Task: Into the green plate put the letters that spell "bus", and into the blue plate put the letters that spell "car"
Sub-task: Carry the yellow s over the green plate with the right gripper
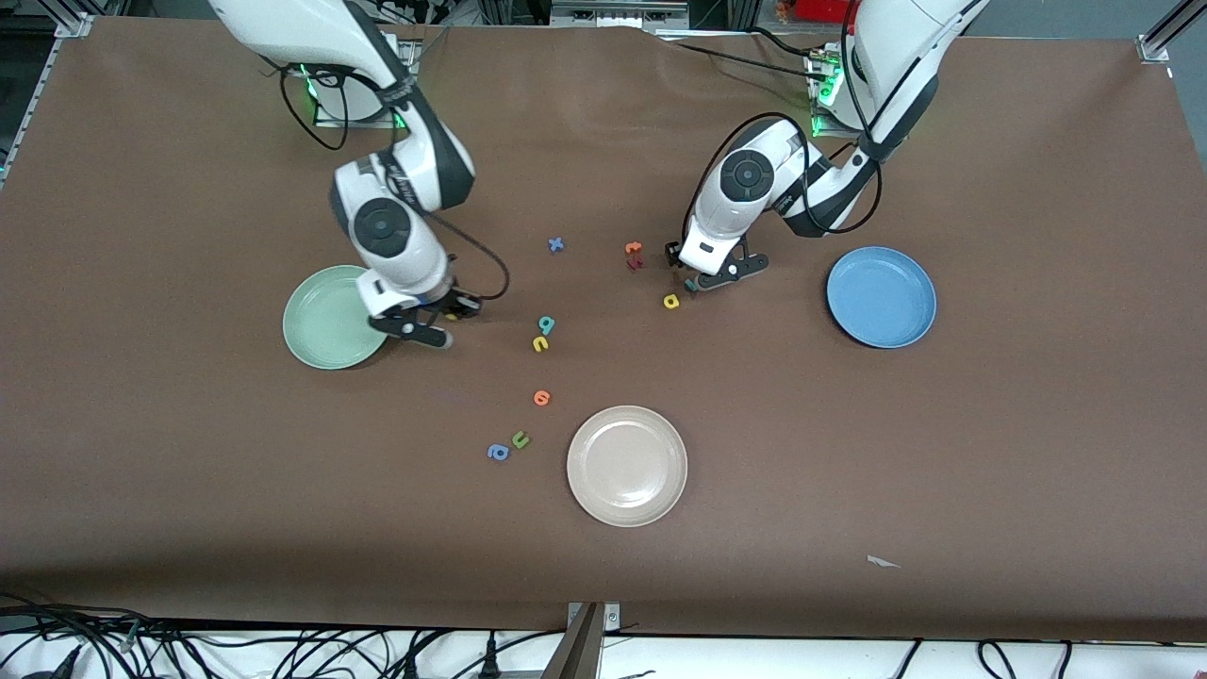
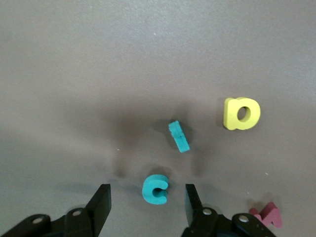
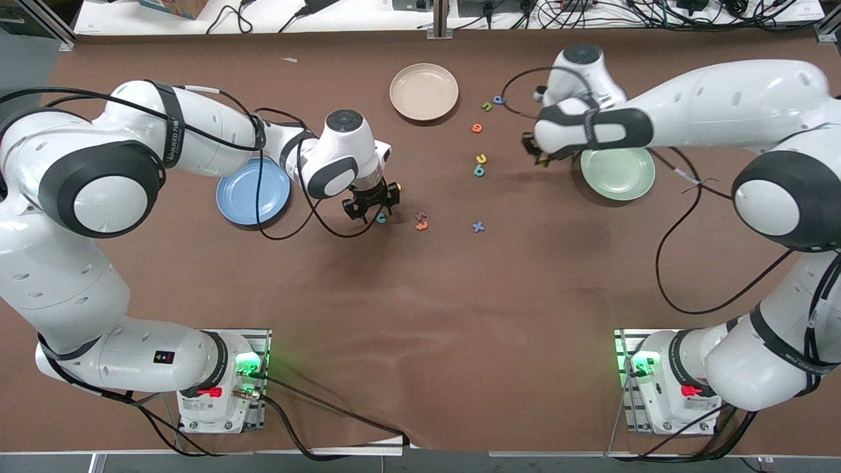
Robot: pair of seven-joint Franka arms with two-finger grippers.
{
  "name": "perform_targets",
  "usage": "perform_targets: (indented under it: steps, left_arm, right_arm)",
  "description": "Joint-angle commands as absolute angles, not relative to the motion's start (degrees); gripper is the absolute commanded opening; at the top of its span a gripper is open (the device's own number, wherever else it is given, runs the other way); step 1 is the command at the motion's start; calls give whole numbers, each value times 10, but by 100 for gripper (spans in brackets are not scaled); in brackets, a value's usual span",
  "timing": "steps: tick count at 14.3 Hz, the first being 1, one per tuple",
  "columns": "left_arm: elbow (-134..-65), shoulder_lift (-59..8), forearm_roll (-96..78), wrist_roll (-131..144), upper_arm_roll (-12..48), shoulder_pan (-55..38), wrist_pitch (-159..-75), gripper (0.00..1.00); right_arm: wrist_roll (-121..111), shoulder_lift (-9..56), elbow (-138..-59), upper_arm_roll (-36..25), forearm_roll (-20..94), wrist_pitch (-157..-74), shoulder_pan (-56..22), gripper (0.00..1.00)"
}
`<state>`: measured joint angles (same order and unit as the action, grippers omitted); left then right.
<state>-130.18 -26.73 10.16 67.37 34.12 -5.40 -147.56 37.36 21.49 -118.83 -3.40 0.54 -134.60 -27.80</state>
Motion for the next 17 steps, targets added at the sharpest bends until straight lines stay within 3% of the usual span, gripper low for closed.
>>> perform_targets:
  steps: [1, 6, 11, 12, 14, 17]
  left_arm:
    - [-1291, -279, 120, 693, 338, -60, -1476, 67]
    - [-1291, -285, 120, 693, 338, -61, -1476, 61]
    - [-1287, -296, 132, 693, 338, -61, -1476, 54]
    - [-1287, -298, 132, 693, 337, -61, -1476, 51]
    - [-1287, -297, 132, 693, 337, -61, -1476, 34]
    - [-1283, -297, 132, 693, 337, -60, -1473, 18]
  right_arm:
    - [265, 180, -1199, -91, 6, -1298, -279, 20]
    - [67, 191, -1228, -174, 83, -1298, -270, 22]
    - [14, 225, -1273, -175, 102, -1369, -234, 22]
    - [14, 230, -1275, -175, 102, -1371, -233, 28]
    - [25, 233, -1274, -175, 103, -1369, -231, 100]
    - [42, 214, -1260, -171, 103, -1348, -236, 100]
